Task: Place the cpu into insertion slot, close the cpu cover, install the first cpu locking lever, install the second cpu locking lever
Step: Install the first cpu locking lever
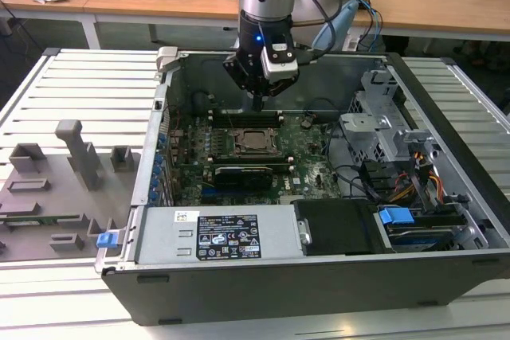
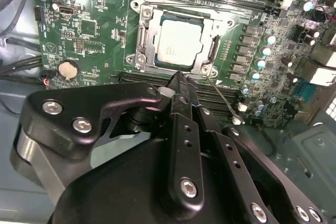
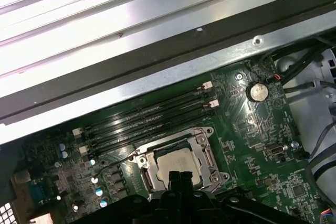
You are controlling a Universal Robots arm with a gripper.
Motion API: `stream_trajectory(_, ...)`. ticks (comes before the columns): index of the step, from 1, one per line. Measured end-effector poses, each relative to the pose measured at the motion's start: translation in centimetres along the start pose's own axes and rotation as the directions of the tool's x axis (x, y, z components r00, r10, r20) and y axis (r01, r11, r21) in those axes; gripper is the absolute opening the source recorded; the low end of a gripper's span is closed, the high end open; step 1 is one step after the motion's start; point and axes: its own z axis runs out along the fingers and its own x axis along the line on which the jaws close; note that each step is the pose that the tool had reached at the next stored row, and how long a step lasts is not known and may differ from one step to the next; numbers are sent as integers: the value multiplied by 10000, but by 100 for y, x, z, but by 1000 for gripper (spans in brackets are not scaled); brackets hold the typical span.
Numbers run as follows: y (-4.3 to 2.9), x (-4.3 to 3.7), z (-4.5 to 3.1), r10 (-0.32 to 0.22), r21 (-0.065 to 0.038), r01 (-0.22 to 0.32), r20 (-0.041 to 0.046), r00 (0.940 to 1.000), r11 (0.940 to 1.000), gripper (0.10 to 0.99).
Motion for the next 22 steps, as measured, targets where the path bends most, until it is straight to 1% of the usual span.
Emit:
stream_trajectory(3, 0, 0, 0, -342, -1, 342, -3, 9994, 9994, 106)
stream_trajectory(6, 0, 0, 0, -773, -4, 773, -6, 9970, 9970, 106)
stream_trajectory(7, 0, 0, 0, -1133, -7, 1133, -8, 9936, 9936, 106)
stream_trajectory(9, 0, 0, 0, -1613, -11, 1613, -11, 9869, 9869, 106)
stream_trajectory(10, 0, 0, 0, -1877, -12, 1877, -13, 9822, 9822, 106)
stream_trajectory(11, 0, 0, 0, -2219, -15, 2219, -15, 9751, 9751, 106)
stream_trajectory(13, 0, 0, 0, -3203, -23, 3203, -21, 9473, 9473, 106)
stream_trajectory(14, 0, 0, 0, -3454, -25, 3454, -22, 9385, 9385, 106)
stream_trajectory(15, 0, 0, 0, -3615, -27, 3615, -23, 9324, 9324, 106)
stream_trajectory(16, 0, 0, 0, -3727, -27, 3727, -23, 9280, 9280, 106)
stream_trajectory(17, 0, 0, 0, -3976, -30, 3976, -25, 9176, 9176, 106)
stream_trajectory(18, 0, 0, 0, -4132, -32, 4132, -25, 9106, 9106, 106)
stream_trajectory(20, 0, 0, 0, -4472, -35, 4472, -27, 8944, 8944, 106)
stream_trajectory(22, -4, 5, 0, -4603, -37, 4603, -27, 8878, 8878, 106)
